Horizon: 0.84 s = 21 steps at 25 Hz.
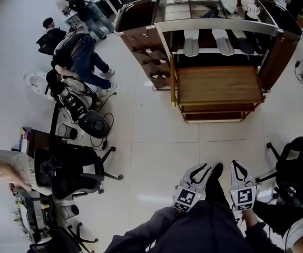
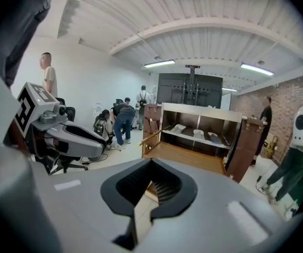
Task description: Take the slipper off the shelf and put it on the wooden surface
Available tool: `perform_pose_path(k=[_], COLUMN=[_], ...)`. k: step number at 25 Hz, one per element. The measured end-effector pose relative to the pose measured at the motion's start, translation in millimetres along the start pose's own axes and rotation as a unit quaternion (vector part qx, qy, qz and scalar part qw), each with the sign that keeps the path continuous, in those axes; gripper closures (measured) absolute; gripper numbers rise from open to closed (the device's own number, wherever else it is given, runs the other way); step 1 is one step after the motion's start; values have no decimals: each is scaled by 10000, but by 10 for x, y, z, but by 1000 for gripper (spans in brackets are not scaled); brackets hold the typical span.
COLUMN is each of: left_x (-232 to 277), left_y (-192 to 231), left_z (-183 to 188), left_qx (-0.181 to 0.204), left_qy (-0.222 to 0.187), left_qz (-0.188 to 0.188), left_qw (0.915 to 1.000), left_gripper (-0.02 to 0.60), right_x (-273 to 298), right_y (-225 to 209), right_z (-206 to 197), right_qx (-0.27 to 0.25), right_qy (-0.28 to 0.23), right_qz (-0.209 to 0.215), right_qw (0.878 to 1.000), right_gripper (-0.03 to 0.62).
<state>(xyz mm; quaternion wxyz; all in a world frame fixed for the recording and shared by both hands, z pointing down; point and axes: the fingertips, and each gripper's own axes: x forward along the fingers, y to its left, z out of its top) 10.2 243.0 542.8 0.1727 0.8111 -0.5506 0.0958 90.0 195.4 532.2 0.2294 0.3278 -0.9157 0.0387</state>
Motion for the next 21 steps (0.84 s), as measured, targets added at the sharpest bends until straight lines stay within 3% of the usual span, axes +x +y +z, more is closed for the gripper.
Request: perform_pose_path(k=[4,6,9,15,21], left_x=[-443,-636,-881,-1032,-1153], left_y=[144,256,388,396,311], left_z=[-107,-154,-143,-76,-62], left_qx=[-5,-74,-76,87,-35], left_qy=[-80,-84,-144,-240,-359], left_qz=[-6,77,174,140,144], left_qw=[10000,9999,9997,9996,9992], left_gripper=[500,504,505,520,523], right_x=[-279,-337,-308,-239,-349], right_y=[540,893,1268,1232,1354], right_z=[-219,-288,-161,232,158], right_qx=[561,722,342,-125,373], right_qy=[142,219,79,-263,-205], right_qz=[-340,-313,-57,-153,-209], right_qw=[9977,9967,9994,9995,9989], right_gripper=[595,597,595,595,596])
